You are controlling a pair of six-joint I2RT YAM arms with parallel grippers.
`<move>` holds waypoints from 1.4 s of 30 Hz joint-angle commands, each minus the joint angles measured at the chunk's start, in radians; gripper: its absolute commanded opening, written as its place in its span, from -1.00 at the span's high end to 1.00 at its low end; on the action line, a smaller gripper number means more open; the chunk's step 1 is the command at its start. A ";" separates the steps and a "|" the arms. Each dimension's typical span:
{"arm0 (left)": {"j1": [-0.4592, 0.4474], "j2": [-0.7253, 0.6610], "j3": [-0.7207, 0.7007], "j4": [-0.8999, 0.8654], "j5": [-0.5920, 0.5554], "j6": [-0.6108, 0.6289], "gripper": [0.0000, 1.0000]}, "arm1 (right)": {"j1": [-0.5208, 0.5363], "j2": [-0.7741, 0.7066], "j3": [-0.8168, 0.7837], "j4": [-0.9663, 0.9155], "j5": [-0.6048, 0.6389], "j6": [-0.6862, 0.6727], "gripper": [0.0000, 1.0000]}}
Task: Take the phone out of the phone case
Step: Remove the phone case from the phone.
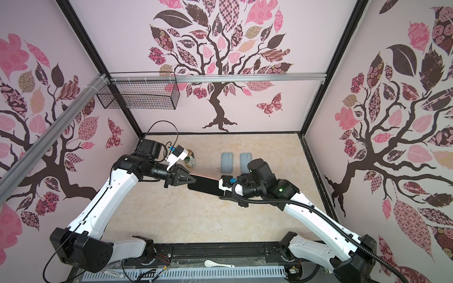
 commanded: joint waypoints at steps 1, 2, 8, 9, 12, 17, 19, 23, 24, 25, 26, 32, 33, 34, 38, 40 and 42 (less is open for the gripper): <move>0.029 0.075 0.050 0.071 -0.193 -0.037 1.00 | 0.064 -0.014 0.100 0.095 -0.201 -0.134 1.00; 0.024 0.083 0.056 0.063 -0.192 -0.032 1.00 | 0.070 -0.013 0.104 0.097 -0.190 -0.142 1.00; -0.005 0.110 0.075 0.009 -0.183 0.017 1.00 | 0.087 0.011 0.137 0.093 -0.162 -0.194 1.00; -0.006 0.111 0.079 -0.002 -0.173 0.031 1.00 | 0.086 0.013 0.141 0.092 -0.161 -0.202 1.00; -0.017 0.112 0.084 -0.034 -0.150 0.072 1.00 | 0.086 0.022 0.158 0.087 -0.153 -0.225 1.00; -0.047 0.134 0.109 -0.116 -0.121 0.155 1.00 | 0.087 0.029 0.170 0.102 -0.141 -0.238 1.00; -0.060 0.141 0.118 -0.143 -0.118 0.182 1.00 | 0.087 0.030 0.174 0.110 -0.131 -0.244 1.00; -0.074 0.148 0.128 -0.188 -0.094 0.237 1.00 | 0.087 0.024 0.169 0.147 -0.108 -0.236 1.00; -0.076 0.147 0.130 -0.200 -0.088 0.251 1.00 | 0.087 0.021 0.167 0.161 -0.096 -0.227 1.00; -0.077 0.146 0.129 -0.208 -0.083 0.259 1.00 | 0.087 0.017 0.161 0.176 -0.083 -0.221 1.00; -0.079 0.144 0.129 -0.215 -0.081 0.270 1.00 | 0.086 0.010 0.152 0.198 -0.067 -0.211 1.00; -0.098 0.145 0.131 -0.269 -0.067 0.327 1.00 | 0.087 -0.039 0.075 0.367 0.047 -0.126 1.00; -0.098 0.147 0.134 -0.279 -0.064 0.338 1.00 | 0.087 -0.045 0.063 0.395 0.069 -0.108 1.00; -0.098 0.148 0.136 -0.285 -0.062 0.345 1.00 | 0.086 -0.050 0.056 0.412 0.081 -0.092 1.00; -0.100 0.149 0.141 -0.310 -0.051 0.375 1.00 | 0.082 -0.060 0.038 0.473 0.112 -0.009 1.00; -0.100 0.145 0.142 -0.318 -0.045 0.388 1.00 | 0.077 -0.063 0.031 0.495 0.115 0.038 1.00; -0.100 0.144 0.141 -0.327 -0.038 0.399 1.00 | 0.064 -0.065 0.026 0.518 0.102 0.084 1.00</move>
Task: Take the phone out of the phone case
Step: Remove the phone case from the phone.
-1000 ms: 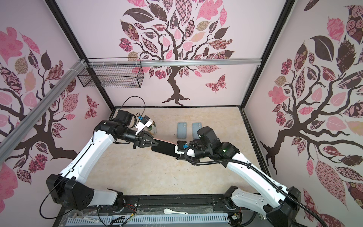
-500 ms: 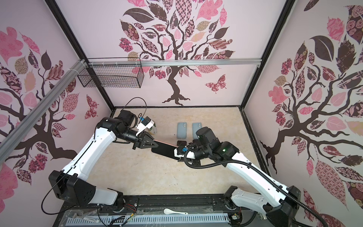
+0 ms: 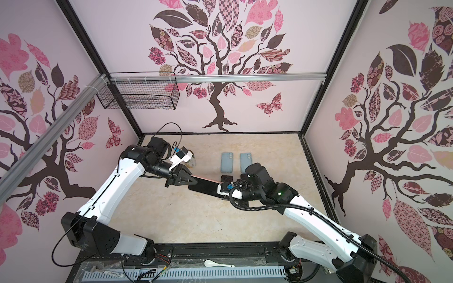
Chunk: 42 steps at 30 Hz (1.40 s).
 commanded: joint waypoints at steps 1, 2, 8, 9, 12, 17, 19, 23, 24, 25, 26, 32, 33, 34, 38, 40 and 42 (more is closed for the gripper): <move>-0.054 0.027 -0.001 -0.038 -0.028 0.029 1.00 | 0.010 -0.041 0.083 0.495 -0.082 0.122 1.00; -0.056 0.027 0.000 -0.044 -0.023 0.036 1.00 | 0.001 -0.043 0.078 0.512 -0.097 0.144 1.00; -0.063 0.037 0.010 -0.086 -0.012 0.077 1.00 | -0.047 -0.056 0.059 0.613 -0.182 0.245 1.00; -0.065 0.040 0.013 -0.094 -0.012 0.083 1.00 | -0.056 -0.057 0.054 0.634 -0.197 0.255 1.00; -0.070 0.048 0.021 -0.111 -0.012 0.093 1.00 | -0.057 -0.059 0.072 0.567 -0.238 0.109 1.00; -0.088 0.077 0.047 -0.155 -0.013 0.122 1.00 | -0.058 -0.032 0.138 0.413 -0.231 -0.060 1.00; -0.103 0.095 0.060 -0.177 -0.019 0.138 1.00 | -0.056 -0.027 0.147 0.393 -0.229 -0.098 1.00; -0.118 0.128 0.075 -0.204 -0.024 0.157 1.00 | -0.055 -0.024 0.165 0.361 -0.230 -0.177 1.00; -0.119 0.134 0.080 -0.216 -0.022 0.165 1.00 | -0.057 -0.024 0.169 0.357 -0.241 -0.190 1.00; -0.120 0.139 0.084 -0.223 -0.023 0.171 1.00 | -0.056 -0.024 0.171 0.356 -0.252 -0.198 1.00; -0.120 0.141 0.085 -0.226 -0.021 0.171 1.00 | -0.057 -0.024 0.173 0.356 -0.264 -0.207 1.00; -0.133 0.149 0.085 -0.230 -0.033 0.167 1.00 | -0.052 -0.021 0.177 0.369 -0.223 -0.178 1.00; -0.137 0.152 0.083 -0.231 -0.034 0.169 1.00 | -0.053 -0.023 0.171 0.386 -0.205 -0.159 1.00; -0.139 0.151 0.084 -0.232 -0.035 0.169 1.00 | -0.053 -0.024 0.165 0.399 -0.189 -0.141 1.00; -0.142 0.150 0.091 -0.249 -0.028 0.186 1.00 | -0.052 -0.026 0.152 0.432 -0.133 -0.097 1.00; -0.143 0.149 0.092 -0.250 -0.029 0.188 1.00 | -0.053 -0.025 0.157 0.422 -0.127 -0.097 1.00; -0.143 0.149 0.095 -0.246 -0.033 0.184 1.00 | -0.053 -0.032 0.153 0.419 -0.116 -0.092 1.00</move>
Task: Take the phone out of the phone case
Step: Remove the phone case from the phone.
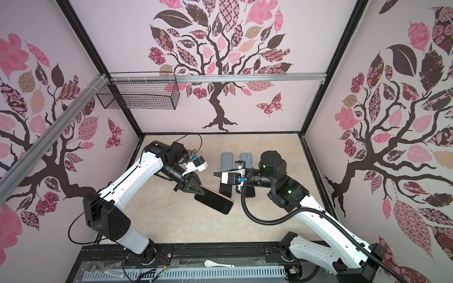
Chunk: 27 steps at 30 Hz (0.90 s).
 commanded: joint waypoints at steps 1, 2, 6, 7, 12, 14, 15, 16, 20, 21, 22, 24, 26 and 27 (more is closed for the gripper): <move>0.002 -0.020 0.007 -0.010 0.029 0.018 1.00 | 0.002 -0.010 -0.006 0.053 0.023 0.038 1.00; 0.005 -0.025 0.005 -0.002 0.029 0.012 1.00 | 0.000 -0.020 -0.014 0.057 0.044 0.053 1.00; 0.061 -0.072 -0.018 0.046 0.059 -0.014 1.00 | -0.015 -0.078 -0.081 0.111 0.186 0.175 1.00; 0.081 -0.091 -0.025 0.059 0.082 -0.015 1.00 | -0.017 -0.097 -0.107 0.137 0.227 0.209 0.97; 0.177 -0.256 -0.131 0.315 0.127 -0.226 1.00 | -0.019 -0.192 -0.202 0.156 0.386 0.391 0.63; 0.185 -0.331 -0.206 0.486 0.114 -0.376 1.00 | -0.018 -0.222 -0.231 0.151 0.390 0.490 0.50; 0.186 -0.374 -0.247 0.597 0.106 -0.462 1.00 | -0.019 -0.242 -0.256 0.169 0.379 0.533 0.43; 0.188 -0.409 -0.284 0.687 0.095 -0.535 1.00 | -0.019 -0.260 -0.285 0.192 0.363 0.567 0.40; 0.187 -0.561 -0.462 1.123 -0.018 -0.908 1.00 | -0.019 -0.321 -0.399 0.280 0.258 0.609 0.25; 0.189 -0.597 -0.514 1.231 -0.059 -1.005 1.00 | -0.019 -0.329 -0.423 0.301 0.237 0.608 0.21; 0.187 -0.626 -0.556 1.328 -0.088 -1.061 1.00 | -0.019 -0.338 -0.442 0.323 0.224 0.611 0.19; 0.186 -0.693 -0.642 1.499 -0.147 -1.174 1.00 | -0.019 -0.359 -0.483 0.377 0.207 0.612 0.16; 0.178 -0.743 -0.699 1.606 -0.223 -1.257 1.00 | -0.019 -0.375 -0.520 0.435 0.188 0.612 0.14; 0.173 -0.763 -0.721 1.649 -0.250 -1.292 1.00 | -0.019 -0.378 -0.536 0.460 0.184 0.616 0.13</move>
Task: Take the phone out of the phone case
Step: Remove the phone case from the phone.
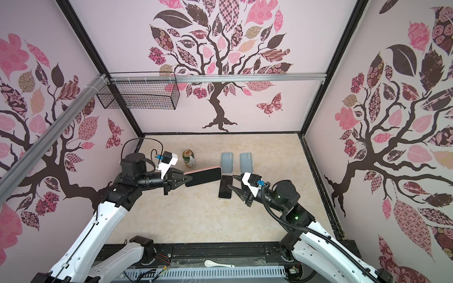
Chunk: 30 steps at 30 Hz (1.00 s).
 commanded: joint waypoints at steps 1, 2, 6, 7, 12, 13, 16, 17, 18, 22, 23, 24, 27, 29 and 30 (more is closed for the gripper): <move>-0.014 -0.074 -0.075 0.392 -0.128 -0.275 1.00 | -0.003 -0.026 -0.023 0.142 -0.052 0.034 0.13; -0.020 -0.082 -0.084 0.418 -0.150 -0.304 1.00 | -0.003 -0.023 -0.028 0.152 -0.049 0.034 0.13; -0.076 -0.079 -0.075 0.454 -0.177 -0.360 1.00 | -0.003 -0.007 -0.045 0.240 -0.029 0.107 0.13; -0.093 -0.080 -0.071 0.459 -0.180 -0.362 1.00 | -0.003 -0.004 -0.054 0.278 -0.026 0.131 0.14; -0.135 -0.099 -0.113 0.626 -0.113 -0.390 1.00 | -0.003 0.007 -0.077 0.393 -0.047 0.192 0.14; -0.136 -0.099 -0.124 0.662 -0.083 -0.391 1.00 | -0.003 0.006 -0.075 0.400 -0.046 0.196 0.15; -0.135 -0.089 -0.122 0.696 -0.045 -0.390 1.00 | -0.002 -0.010 -0.079 0.417 -0.066 0.195 0.13; -0.135 -0.086 -0.121 0.702 -0.028 -0.381 1.00 | -0.003 -0.018 -0.085 0.421 -0.071 0.187 0.12; -0.136 -0.084 -0.120 0.710 -0.020 -0.373 1.00 | -0.003 -0.029 -0.094 0.429 -0.072 0.179 0.12; -0.135 -0.084 -0.112 0.717 0.020 -0.335 1.00 | -0.003 -0.054 -0.108 0.444 -0.102 0.161 0.08; -0.135 -0.080 -0.110 0.716 0.031 -0.333 1.00 | -0.003 -0.055 -0.108 0.442 -0.107 0.157 0.07; -0.135 -0.080 -0.104 0.709 0.041 -0.327 1.00 | -0.003 -0.055 -0.108 0.448 -0.110 0.159 0.07; -0.135 -0.076 -0.094 0.706 0.075 -0.322 1.00 | -0.003 -0.049 -0.101 0.471 -0.113 0.165 0.06; -0.135 -0.074 -0.091 0.705 0.097 -0.322 1.00 | -0.003 -0.036 -0.090 0.482 -0.124 0.175 0.06; -0.137 -0.074 -0.089 0.699 0.103 -0.321 1.00 | -0.003 -0.027 -0.083 0.488 -0.135 0.178 0.06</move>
